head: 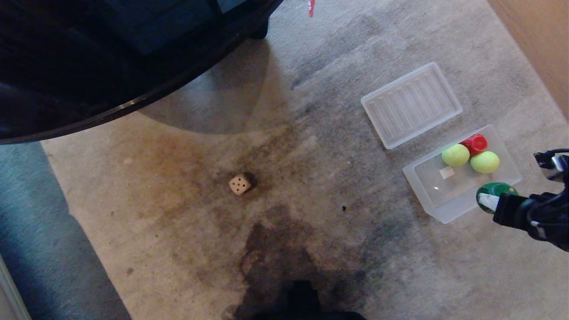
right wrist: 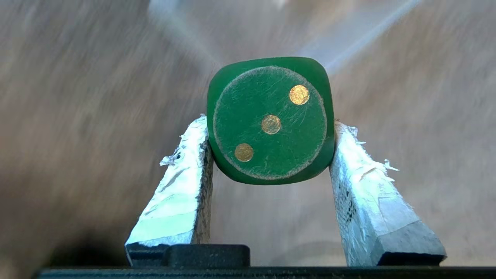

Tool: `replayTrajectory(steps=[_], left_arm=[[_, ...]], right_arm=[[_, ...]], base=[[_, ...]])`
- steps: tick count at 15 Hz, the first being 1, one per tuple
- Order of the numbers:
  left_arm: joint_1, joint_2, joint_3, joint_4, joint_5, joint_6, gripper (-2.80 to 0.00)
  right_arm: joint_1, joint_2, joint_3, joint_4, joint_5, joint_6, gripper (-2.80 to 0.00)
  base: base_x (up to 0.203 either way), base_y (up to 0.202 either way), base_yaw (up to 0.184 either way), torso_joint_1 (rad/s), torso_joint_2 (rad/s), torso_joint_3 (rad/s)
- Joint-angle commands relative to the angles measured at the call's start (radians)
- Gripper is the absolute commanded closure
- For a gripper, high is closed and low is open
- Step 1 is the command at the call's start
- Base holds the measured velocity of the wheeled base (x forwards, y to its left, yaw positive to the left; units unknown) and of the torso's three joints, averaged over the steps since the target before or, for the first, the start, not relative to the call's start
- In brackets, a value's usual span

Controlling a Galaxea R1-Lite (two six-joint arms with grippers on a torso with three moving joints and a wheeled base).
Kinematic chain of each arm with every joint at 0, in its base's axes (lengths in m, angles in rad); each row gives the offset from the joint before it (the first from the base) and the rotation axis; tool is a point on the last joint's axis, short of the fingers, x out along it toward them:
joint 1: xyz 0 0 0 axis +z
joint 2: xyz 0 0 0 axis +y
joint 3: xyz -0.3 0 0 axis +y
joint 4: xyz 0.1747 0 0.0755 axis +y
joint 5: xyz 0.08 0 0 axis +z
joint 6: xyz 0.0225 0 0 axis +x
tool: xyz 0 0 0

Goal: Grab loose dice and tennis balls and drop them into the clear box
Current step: Put the toys in the box

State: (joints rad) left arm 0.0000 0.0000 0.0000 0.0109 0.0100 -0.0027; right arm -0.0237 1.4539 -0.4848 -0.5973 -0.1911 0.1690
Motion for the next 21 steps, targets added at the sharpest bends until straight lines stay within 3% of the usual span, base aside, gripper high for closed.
replayTrajectory(steps=[1, 5, 12, 13, 21], left_arm=[[0.000, 0.000, 0.002, 0.000, 0.001, 0.000, 0.00], [0.000, 0.000, 0.000, 0.000, 0.000, 0.000, 0.00], [0.000, 0.000, 0.002, 0.000, 0.001, 0.000, 0.00], [0.000, 0.000, 0.001, 0.000, 0.001, 0.000, 0.00], [0.000, 0.000, 0.000, 0.000, 0.001, 0.000, 0.00]], right_arm=[[-0.025, 0.281, -0.061, -0.181, -0.034, 0.013, 0.00], [-0.082, 0.456, -0.188, -0.281, -0.062, 0.078, 0.00], [-0.082, 0.519, -0.152, -0.415, -0.021, 0.087, 0.00], [-0.082, 0.517, -0.155, -0.414, -0.022, 0.087, -2.80], [-0.082, 0.414, -0.082, -0.403, -0.003, 0.080, -2.80]], base=[[0.000, 0.000, 0.000, 0.000, 0.00, 0.000], [0.000, 0.000, 0.000, 0.000, 0.00, 0.000], [0.000, 0.000, 0.000, 0.000, 0.00, 0.000], [0.000, 0.000, 0.000, 0.000, 0.00, 0.000], [0.000, 0.000, 0.000, 0.000, 0.00, 0.000]])
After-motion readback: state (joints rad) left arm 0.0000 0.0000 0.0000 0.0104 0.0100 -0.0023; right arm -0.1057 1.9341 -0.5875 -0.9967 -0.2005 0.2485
